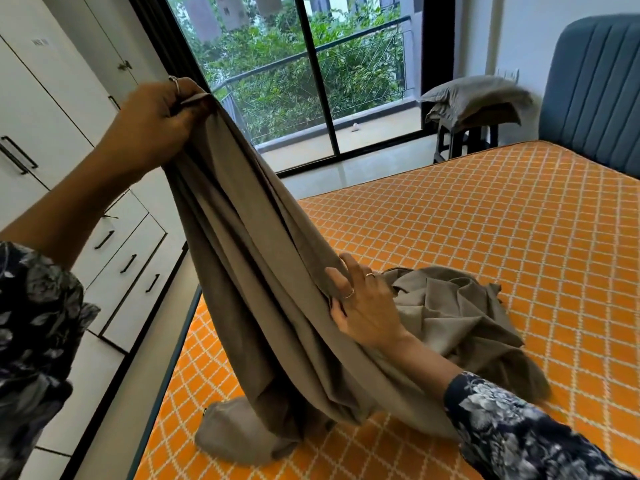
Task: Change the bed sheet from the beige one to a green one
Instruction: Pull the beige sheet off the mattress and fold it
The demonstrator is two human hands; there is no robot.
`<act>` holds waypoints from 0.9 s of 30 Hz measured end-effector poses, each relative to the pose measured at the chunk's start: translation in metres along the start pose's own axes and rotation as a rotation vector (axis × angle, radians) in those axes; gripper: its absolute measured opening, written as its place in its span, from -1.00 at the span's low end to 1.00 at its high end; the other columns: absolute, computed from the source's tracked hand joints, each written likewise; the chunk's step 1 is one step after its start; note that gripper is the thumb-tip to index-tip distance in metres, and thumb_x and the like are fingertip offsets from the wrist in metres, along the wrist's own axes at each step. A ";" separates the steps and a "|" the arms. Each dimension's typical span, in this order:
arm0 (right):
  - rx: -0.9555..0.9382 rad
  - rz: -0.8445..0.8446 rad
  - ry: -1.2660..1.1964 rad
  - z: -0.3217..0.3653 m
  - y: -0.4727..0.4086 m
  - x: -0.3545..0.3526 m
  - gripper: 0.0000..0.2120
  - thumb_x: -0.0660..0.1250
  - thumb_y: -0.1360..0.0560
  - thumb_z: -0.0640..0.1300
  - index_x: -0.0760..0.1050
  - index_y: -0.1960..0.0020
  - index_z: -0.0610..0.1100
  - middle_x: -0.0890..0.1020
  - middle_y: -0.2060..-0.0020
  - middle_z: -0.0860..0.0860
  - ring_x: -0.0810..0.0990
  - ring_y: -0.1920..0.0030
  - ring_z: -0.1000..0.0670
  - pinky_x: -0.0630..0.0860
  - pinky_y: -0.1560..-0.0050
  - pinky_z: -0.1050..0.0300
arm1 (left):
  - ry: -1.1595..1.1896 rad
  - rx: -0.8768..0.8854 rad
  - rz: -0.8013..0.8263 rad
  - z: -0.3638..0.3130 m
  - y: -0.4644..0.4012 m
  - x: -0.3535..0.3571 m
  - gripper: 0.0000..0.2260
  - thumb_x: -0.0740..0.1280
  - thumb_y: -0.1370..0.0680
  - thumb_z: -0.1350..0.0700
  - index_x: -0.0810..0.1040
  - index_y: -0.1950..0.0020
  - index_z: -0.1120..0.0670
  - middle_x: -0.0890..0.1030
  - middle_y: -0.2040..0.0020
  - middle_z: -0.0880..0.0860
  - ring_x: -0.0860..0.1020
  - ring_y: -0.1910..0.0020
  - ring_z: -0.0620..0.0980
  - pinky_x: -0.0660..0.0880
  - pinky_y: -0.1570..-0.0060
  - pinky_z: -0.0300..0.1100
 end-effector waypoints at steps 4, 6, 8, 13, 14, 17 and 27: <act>0.093 0.010 0.074 -0.006 -0.010 0.000 -0.47 0.18 -0.37 -0.10 0.23 -0.33 -0.03 0.38 -0.30 -0.18 0.56 -0.03 -0.22 0.53 0.06 -0.10 | -0.042 0.054 0.000 -0.018 -0.008 0.004 -0.78 0.21 -0.63 0.12 0.57 -0.12 0.22 0.52 0.07 0.09 0.46 0.28 -0.24 0.32 0.13 -0.23; 0.106 0.006 0.057 -0.008 -0.015 0.000 -0.49 0.20 -0.38 -0.16 0.25 -0.33 -0.04 0.46 -0.25 -0.19 0.58 0.06 -0.20 0.54 0.17 -0.05 | -0.050 0.073 0.003 -0.021 -0.011 0.006 -0.78 0.21 -0.63 0.12 0.57 -0.11 0.23 0.52 0.08 0.10 0.46 0.28 -0.40 0.31 0.17 -0.24; 0.122 0.002 -0.052 -0.016 -0.016 -0.001 -0.44 0.31 -0.38 -0.28 0.23 -0.33 -0.07 0.49 -0.21 -0.19 0.59 0.21 -0.19 0.52 0.35 0.00 | -0.057 0.081 0.004 -0.022 -0.012 0.007 -0.78 0.21 -0.63 0.13 0.57 -0.09 0.24 0.52 0.10 0.11 0.43 0.29 -0.48 0.31 0.23 -0.25; 0.142 -0.032 -0.219 -0.050 0.005 -0.024 -0.56 0.07 -0.50 -0.29 0.20 -0.35 -0.06 0.46 -0.26 -0.18 0.51 0.44 -0.14 0.40 0.59 0.07 | -0.075 0.067 -0.004 -0.015 -0.013 0.004 -0.78 0.21 -0.63 0.12 0.57 -0.11 0.23 0.53 0.08 0.12 0.47 0.28 -0.29 0.40 0.10 -0.19; 0.133 -0.024 -0.192 -0.057 0.012 -0.027 -0.57 0.03 -0.48 -0.28 0.22 -0.34 -0.08 0.47 -0.26 -0.22 0.48 0.48 -0.12 0.35 0.62 0.12 | -0.072 0.069 -0.003 -0.014 -0.013 0.005 -0.77 0.22 -0.63 0.12 0.57 -0.12 0.23 0.53 0.07 0.13 0.46 0.27 -0.24 0.40 0.09 -0.15; 0.086 0.065 -0.095 -0.072 0.040 -0.015 -0.58 0.06 -0.49 -0.30 0.30 -0.32 -0.08 0.47 -0.26 -0.26 0.50 0.47 -0.09 0.36 0.58 0.22 | -0.048 0.088 0.004 -0.013 -0.016 0.010 -0.78 0.22 -0.63 0.10 0.57 -0.11 0.20 0.54 0.07 0.14 0.47 0.29 -0.38 0.41 0.12 -0.16; 0.347 0.580 -0.414 -0.087 0.112 0.063 -0.63 0.25 -0.55 -0.19 0.48 -0.28 0.14 0.36 -0.31 0.02 0.44 -0.25 -0.02 0.47 -0.23 0.03 | -0.062 0.169 0.038 -0.032 -0.033 0.034 -0.77 0.20 -0.61 0.07 0.56 -0.10 0.18 0.58 0.06 0.22 0.51 0.21 -0.14 0.43 0.04 -0.05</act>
Point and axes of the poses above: each hand's wrist, its own y-axis away from the middle knuckle, its own x-axis out of the palm, z = x × y, the point moved 10 cm from there along -y, towards the middle knuckle
